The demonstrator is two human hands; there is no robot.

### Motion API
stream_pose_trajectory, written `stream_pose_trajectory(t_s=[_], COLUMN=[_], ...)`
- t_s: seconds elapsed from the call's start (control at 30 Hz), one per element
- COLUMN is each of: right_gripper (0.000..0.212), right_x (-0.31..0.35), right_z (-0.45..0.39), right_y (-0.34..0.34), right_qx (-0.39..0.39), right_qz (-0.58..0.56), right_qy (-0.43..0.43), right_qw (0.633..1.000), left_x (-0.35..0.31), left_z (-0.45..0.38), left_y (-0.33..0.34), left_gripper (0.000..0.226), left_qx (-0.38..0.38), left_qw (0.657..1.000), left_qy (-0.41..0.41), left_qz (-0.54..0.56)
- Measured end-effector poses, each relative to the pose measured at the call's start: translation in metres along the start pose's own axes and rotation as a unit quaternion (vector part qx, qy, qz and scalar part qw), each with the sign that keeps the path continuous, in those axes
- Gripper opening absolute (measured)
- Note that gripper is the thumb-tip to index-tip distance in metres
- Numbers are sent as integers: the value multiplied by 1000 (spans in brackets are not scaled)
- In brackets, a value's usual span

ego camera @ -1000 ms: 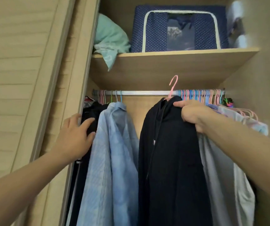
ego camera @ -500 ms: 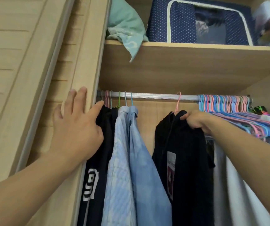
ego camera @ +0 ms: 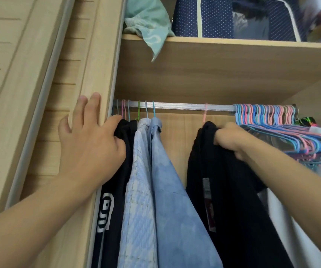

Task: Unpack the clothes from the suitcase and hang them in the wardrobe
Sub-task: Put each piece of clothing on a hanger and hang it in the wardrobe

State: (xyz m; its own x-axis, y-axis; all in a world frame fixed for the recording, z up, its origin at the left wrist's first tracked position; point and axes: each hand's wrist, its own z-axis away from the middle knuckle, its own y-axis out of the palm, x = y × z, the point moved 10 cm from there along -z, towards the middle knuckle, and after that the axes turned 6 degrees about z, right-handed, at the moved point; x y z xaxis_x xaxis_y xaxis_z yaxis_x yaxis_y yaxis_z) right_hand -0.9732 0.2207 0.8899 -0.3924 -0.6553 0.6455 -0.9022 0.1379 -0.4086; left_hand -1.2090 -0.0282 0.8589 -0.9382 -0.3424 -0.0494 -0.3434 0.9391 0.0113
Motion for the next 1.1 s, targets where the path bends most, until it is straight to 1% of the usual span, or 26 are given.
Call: stream_pose_trajectory(t_s=[0.07, 0.17, 0.2, 0.27, 0.33, 0.4, 0.43, 0.5, 0.53, 0.57, 0.6, 0.63, 0.67, 0.7, 0.73, 0.77, 0.83, 0.87, 0.93, 0.97, 1.03, 1.1], right_gripper=[18, 26, 25, 16, 11, 15, 22, 40, 43, 44, 41, 34, 27, 23, 23, 25, 29, 33, 36, 35, 36, 26], right_x=[35, 91, 108, 131, 133, 126, 117, 99, 86, 73, 60, 47, 33, 18, 4, -11, -38, -49, -59, -60, -61, -59], right_z=[1, 3, 6, 10, 13, 23, 30, 46, 50, 44, 36, 25, 16, 9, 3, -2, -8, -12, -16, -17, -20, -24], right_y=[33, 92, 106, 127, 137, 136, 134, 127, 118, 101, 76, 44, 13, -15, -40, -63, -101, -111, -117, -117, -115, -112], right_qx=[21, 75, 87, 112, 122, 127, 142, 200, 204, 160, 73, -38, -140, -213, -252, -269, -276, -262, -236, -233, -232, -243], right_qz=[16, -9, -9, 2, 7, -13, -26, -46, -27, 35, 142, 278, 407, 498, 556, 597, 636, 657, 694, 698, 678, 629], right_qy=[-52, -123, -145, -170, -184, -206, -209, -198, -201, -218, -235, -236, -217, -187, -159, -128, -57, -32, -25, -28, -25, -22], right_qw=[998, 989, 986, 979, 975, 970, 967, 958, 958, 962, 959, 930, 876, 820, 776, 745, 719, 707, 680, 677, 697, 738], left_x=[0, 0, -1, -2, -5, -7, -9, -13, -16, -18, -18, -19, -22, -26, -28, -28, -27, -26, -28, -29, -28, -27], left_z=[0, 4, 5, 7, 7, 7, 8, 7, 6, 5, 4, 2, 2, 3, 5, 6, 7, 7, 6, 6, 7, 6], left_y=[1, -1, -2, -2, -3, -3, -3, -4, -3, -2, -2, -1, 0, 1, 3, 4, 5, 5, 6, 6, 7, 6], left_gripper=[54, 58, 60, 62, 65, 66, 67, 69, 70, 71, 71, 71, 71, 71, 72, 73, 73, 73, 71, 70, 69, 68], left_qx=[-1, -12, -13, -9, -6, -6, -6, -9, -6, -1, 4, 5, 5, 4, 3, 2, 1, 2, 4, 6, 9, 10], left_qw=[1000, 1000, 1000, 1000, 1000, 999, 998, 995, 994, 995, 997, 998, 998, 998, 997, 996, 995, 995, 995, 995, 994, 994], left_qy=[-2, 0, 0, -4, -2, 9, 20, 49, 56, 48, 29, 9, 1, 6, 14, 21, 27, 26, 27, 28, 28, 27], left_qz=[-5, -11, -11, -12, -24, -44, -55, -84, -90, -85, -72, -61, -59, -65, -74, -84, -94, -97, -99, -99, -101, -104])
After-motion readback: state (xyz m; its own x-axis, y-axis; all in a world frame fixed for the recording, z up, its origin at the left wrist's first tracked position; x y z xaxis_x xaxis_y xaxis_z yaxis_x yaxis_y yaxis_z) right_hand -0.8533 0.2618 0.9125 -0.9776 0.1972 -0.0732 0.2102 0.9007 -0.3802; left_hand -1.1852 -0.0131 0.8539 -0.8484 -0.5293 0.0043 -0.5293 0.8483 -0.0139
